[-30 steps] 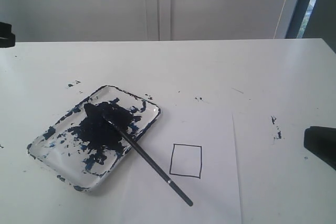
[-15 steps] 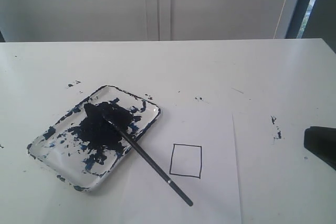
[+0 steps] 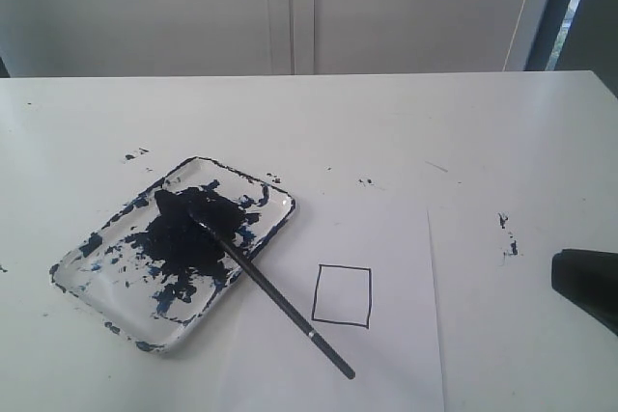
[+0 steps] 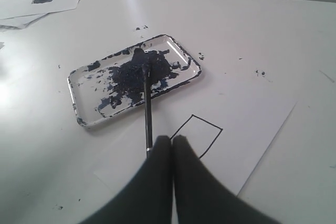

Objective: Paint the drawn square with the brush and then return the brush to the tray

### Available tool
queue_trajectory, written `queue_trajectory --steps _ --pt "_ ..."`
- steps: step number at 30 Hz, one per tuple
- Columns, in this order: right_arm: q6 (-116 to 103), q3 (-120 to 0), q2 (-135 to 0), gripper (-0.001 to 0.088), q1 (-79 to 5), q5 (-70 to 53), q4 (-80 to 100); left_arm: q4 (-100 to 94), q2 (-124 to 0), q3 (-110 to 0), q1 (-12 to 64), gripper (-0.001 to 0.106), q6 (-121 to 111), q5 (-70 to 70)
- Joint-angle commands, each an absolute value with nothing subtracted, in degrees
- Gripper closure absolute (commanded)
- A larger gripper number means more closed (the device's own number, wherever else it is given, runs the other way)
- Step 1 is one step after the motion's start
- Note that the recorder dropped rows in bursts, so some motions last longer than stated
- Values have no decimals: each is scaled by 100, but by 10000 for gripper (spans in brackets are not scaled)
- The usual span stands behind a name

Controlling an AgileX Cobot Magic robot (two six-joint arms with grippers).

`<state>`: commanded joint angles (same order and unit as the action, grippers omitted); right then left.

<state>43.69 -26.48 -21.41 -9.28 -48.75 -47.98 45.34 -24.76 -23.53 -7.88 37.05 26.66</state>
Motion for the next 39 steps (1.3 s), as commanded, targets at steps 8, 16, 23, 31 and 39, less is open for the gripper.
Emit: queue_trajectory --steps 8,16,23,31,39 --pt "4369 -2648 -2141 868 -928 -4875 -4798 4464 -1025 -2198 -788 1053 3546 3033" --pt "4369 -2648 -2141 868 -928 -4929 -4796 4246 -457 -2198 -788 1053 3471 2415" --pt "4369 -2648 -2141 868 -928 -4976 -4796 4145 -367 -2198 -11 1053 3310 3109" --pt "4369 -2648 -2141 868 -928 -4964 -4796 2908 -214 -2198 0 1053 1893 2318" --pt "4369 -2648 -2141 868 -928 -4964 -4796 -1657 -205 -2260 0 1053 -1729 2822"
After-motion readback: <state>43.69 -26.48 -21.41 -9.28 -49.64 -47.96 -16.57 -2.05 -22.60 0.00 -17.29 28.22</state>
